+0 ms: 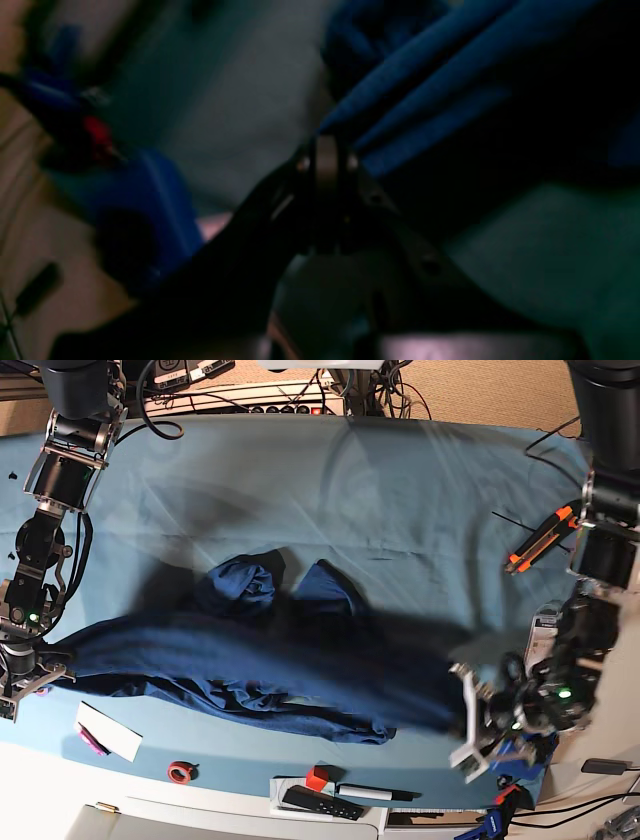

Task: Layout the t-shirt on the table in an organized manner, then fold the t-shirt properly
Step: 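Release the t-shirt with the left gripper and pull it back, then grasp the t-shirt hem with the left gripper and tug it outward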

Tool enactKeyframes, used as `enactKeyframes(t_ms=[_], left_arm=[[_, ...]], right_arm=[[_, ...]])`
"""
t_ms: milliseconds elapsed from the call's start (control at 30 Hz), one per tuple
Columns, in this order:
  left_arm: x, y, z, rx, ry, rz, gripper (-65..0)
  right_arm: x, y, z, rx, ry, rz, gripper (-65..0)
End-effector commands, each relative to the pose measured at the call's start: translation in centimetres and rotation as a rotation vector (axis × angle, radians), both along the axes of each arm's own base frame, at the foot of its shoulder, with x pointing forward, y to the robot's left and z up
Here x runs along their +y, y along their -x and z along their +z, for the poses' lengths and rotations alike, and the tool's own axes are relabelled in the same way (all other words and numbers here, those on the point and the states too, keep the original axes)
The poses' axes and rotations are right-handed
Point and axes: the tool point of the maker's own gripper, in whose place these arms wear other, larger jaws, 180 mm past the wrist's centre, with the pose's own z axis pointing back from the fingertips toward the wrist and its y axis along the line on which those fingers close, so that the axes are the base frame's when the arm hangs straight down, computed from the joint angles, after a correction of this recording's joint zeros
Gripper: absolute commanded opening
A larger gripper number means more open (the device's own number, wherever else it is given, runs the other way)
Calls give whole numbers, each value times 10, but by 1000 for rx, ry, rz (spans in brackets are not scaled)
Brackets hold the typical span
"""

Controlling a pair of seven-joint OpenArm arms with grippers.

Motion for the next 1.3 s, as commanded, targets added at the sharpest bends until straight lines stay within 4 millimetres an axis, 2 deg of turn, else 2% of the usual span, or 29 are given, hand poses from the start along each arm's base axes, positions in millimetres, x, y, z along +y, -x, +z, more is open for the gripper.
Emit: enactKeyframes(t_ms=[0,100,233,367,500,667,767,867,900,933,1167,1267], left_arm=[[-9,-11,27,-78,27,-12,-650],[-35,-13,23,-77,63,-36,-650],[-68,-15,6,-36,114,-54,-650],[-77,-25,-9,-63,78,-36,-650],[-59,-43,-6,-141,59,89,-650],[-15,-66,8,-245,-28,303,-650],[-15,-67,3,-214,-47,259,-633],[-19,-57,-9,-159,-63,160,-341],[-18,-56,-10,-149,-60,150,-268],[-13,-55,-11,-144,-62,157,-223],[36,-42,-19,-82,-102,119,-216],[49,-29,-26,-29,-97,62,-262]], right_arm=[[-7,-3,28,-67,45,-5,-650],[-7,-3,28,-67,46,-5,-650],[-7,-2,27,-65,44,-6,-650],[-7,-2,27,-65,44,-7,-650],[-7,-2,27,-65,44,-6,-650],[-7,-2,27,-65,44,-6,-650],[-7,-2,27,-65,44,-6,-650],[-7,-2,27,-65,45,-6,-650],[-7,-2,27,-65,44,-6,-650],[-7,-2,27,-65,44,-6,-650],[-7,-2,27,-66,44,-6,-650],[-7,-2,27,-66,44,-6,-650]])
